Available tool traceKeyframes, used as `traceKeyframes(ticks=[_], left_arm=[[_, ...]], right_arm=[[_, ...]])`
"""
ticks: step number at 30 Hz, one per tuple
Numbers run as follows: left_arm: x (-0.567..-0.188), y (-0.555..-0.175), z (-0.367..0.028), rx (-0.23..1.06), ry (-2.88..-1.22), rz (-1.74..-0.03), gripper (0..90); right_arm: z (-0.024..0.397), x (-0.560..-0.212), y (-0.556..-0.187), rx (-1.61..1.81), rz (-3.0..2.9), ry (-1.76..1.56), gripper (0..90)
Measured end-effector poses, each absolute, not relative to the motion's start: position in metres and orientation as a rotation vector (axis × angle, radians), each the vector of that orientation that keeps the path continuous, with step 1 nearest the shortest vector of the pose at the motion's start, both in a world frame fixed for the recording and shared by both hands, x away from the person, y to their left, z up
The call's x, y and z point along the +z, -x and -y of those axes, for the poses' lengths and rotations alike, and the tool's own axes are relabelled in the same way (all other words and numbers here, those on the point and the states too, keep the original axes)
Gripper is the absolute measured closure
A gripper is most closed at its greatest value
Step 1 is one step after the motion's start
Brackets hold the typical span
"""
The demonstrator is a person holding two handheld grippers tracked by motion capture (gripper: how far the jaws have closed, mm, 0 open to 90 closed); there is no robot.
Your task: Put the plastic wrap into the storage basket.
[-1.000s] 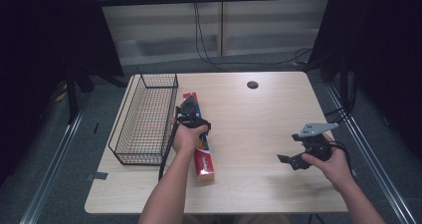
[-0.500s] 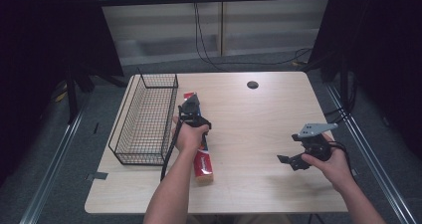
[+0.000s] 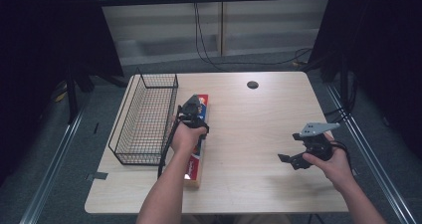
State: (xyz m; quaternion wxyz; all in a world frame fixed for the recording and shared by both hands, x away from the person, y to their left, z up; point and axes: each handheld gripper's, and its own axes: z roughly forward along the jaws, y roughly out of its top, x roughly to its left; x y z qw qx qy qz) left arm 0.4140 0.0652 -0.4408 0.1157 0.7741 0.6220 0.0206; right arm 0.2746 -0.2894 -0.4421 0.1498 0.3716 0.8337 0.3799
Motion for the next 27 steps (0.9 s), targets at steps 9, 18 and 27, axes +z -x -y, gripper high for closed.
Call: traceKeyframes(ticks=[9,18,27], left_arm=[[-0.428,-0.412,-0.070,-0.007,-2.280,-1.783,43.4],[-0.414,-0.412,-0.075,-0.033,-2.286,-1.765,43.5],[-0.399,-0.411,-0.080,-0.039,-2.279,-1.763,43.4]], right_arm=[[0.288,-0.443,-0.274,1.086,-2.405,-1.056,4.5],[0.289,-0.442,-0.273,1.092,-2.403,-1.058,4.5],[0.289,-0.442,-0.273,1.096,-2.399,-1.060,4.5]])
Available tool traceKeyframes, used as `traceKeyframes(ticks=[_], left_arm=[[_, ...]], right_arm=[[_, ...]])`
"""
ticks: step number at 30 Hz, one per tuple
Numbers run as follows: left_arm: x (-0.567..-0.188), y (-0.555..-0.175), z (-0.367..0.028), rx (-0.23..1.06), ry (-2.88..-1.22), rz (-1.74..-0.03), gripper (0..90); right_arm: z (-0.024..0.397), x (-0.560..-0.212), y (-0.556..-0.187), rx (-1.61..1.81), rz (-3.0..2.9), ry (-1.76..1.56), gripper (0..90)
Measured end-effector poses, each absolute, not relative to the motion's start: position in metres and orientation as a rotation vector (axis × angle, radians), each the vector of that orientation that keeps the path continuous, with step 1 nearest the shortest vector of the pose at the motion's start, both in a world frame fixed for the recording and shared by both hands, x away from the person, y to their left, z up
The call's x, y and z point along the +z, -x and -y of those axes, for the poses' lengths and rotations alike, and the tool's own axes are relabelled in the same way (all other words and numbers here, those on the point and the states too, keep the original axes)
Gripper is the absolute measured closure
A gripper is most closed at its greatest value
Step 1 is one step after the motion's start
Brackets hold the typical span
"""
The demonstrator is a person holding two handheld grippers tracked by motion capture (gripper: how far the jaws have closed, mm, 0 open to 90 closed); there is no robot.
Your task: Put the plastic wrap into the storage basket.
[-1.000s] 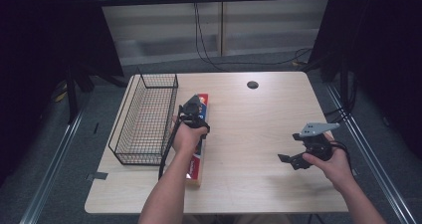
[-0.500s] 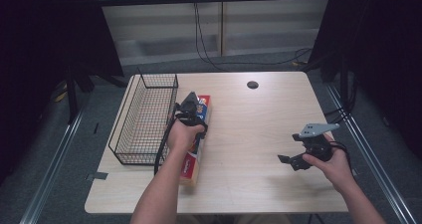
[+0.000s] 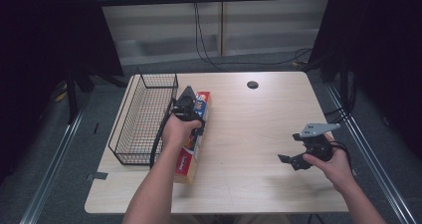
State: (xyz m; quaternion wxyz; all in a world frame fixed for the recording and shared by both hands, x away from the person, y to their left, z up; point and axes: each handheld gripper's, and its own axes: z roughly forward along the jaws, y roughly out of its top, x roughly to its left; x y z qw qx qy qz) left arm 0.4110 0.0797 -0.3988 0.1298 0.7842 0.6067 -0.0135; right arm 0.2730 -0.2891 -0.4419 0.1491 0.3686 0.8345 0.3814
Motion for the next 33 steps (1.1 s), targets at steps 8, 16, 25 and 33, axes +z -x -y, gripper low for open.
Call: traceKeyframes(ticks=[8,16,25,33], left_arm=[[-0.385,-0.412,-0.085,-0.041,-2.279,-1.762,43.5],[-0.379,-0.413,-0.088,-0.043,-2.279,-1.775,43.5],[-0.370,-0.415,-0.095,-0.043,-2.270,-1.783,43.5],[-0.363,-0.416,-0.098,-0.046,-2.262,-1.793,43.5]], right_arm=[[0.289,-0.442,-0.274,1.097,-2.398,-1.059,4.5],[0.290,-0.442,-0.273,1.098,-2.397,-1.053,4.4],[0.289,-0.442,-0.273,1.100,-2.398,-1.059,4.5],[0.289,-0.442,-0.273,1.102,-2.398,-1.051,4.5]])
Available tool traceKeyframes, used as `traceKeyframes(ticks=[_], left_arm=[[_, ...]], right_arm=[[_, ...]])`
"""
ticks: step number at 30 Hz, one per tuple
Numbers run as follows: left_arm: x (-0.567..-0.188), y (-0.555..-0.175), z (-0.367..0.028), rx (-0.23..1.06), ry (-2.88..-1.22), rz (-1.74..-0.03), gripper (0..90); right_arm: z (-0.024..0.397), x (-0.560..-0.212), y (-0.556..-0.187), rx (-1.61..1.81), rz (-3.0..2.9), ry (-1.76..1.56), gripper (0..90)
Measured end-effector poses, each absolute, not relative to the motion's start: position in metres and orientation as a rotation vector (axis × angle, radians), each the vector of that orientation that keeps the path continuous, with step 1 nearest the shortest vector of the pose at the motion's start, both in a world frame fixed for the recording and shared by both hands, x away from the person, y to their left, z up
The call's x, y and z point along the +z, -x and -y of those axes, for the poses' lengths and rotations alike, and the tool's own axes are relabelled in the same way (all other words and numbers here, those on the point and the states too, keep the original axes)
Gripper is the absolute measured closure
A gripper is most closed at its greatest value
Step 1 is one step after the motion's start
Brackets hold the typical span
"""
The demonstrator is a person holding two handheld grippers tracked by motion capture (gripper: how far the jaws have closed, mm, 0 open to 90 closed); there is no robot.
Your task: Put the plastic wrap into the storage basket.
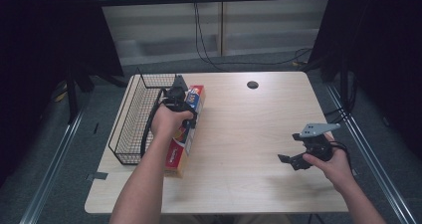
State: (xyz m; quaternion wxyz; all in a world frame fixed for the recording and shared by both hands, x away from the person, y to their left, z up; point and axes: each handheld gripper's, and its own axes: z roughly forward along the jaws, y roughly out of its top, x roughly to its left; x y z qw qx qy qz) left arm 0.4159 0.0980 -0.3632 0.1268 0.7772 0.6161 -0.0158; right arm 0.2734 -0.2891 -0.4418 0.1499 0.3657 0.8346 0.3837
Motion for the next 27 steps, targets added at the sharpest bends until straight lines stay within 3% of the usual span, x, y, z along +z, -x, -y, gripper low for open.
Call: traceKeyframes(ticks=[27], left_arm=[[-0.334,-0.419,-0.117,0.003,-2.242,-1.817,43.5]], right_arm=[[0.289,-0.440,-0.272,1.104,-2.392,-1.056,4.5]])
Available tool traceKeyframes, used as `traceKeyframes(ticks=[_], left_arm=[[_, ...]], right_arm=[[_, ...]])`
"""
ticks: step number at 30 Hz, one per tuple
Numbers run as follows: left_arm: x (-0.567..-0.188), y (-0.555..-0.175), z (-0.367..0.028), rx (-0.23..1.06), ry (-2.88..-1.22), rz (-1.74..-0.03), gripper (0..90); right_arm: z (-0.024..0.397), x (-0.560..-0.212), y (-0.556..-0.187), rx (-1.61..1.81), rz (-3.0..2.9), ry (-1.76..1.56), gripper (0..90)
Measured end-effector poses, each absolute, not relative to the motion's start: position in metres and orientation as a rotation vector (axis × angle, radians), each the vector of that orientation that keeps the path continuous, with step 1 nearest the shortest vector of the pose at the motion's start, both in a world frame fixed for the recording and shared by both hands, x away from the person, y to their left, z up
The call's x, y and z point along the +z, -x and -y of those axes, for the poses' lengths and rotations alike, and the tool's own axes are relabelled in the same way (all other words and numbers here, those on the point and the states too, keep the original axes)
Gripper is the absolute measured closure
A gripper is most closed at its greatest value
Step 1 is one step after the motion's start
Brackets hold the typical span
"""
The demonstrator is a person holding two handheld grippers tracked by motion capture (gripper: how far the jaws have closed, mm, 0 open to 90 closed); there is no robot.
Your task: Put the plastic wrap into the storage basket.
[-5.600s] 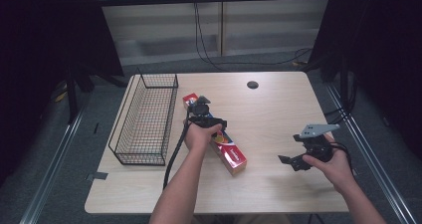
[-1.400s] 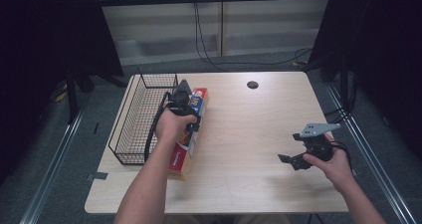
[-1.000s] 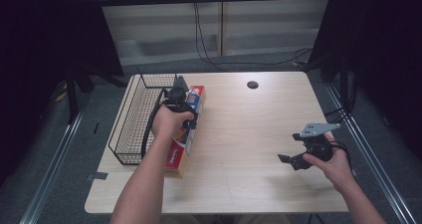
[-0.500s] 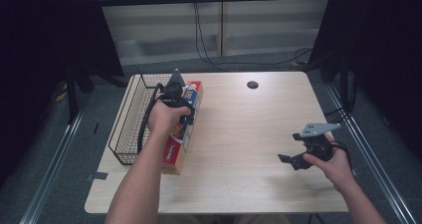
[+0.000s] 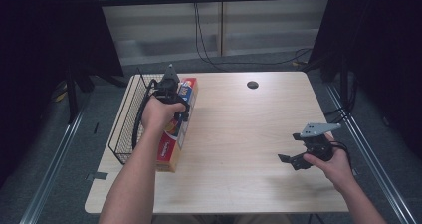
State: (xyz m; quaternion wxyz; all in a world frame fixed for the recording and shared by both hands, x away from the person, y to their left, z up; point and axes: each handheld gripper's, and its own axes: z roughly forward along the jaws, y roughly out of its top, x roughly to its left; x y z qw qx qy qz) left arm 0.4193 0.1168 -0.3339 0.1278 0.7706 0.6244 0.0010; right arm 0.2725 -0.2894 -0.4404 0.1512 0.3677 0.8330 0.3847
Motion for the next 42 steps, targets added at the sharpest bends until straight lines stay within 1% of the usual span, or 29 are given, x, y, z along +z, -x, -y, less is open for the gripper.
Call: traceKeyframes(ticks=[23,25,42], left_arm=[[-0.322,-0.421,-0.135,0.005,-2.202,-1.866,43.5],[-0.321,-0.422,-0.137,0.026,-2.206,-1.865,43.5],[-0.317,-0.425,-0.152,0.051,-2.172,-1.913,43.6]], right_arm=[[0.288,-0.441,-0.273,1.110,-2.391,-1.038,4.5],[0.288,-0.441,-0.273,1.109,-2.392,-1.038,4.5],[0.289,-0.441,-0.273,1.109,-2.394,-1.040,4.5]])
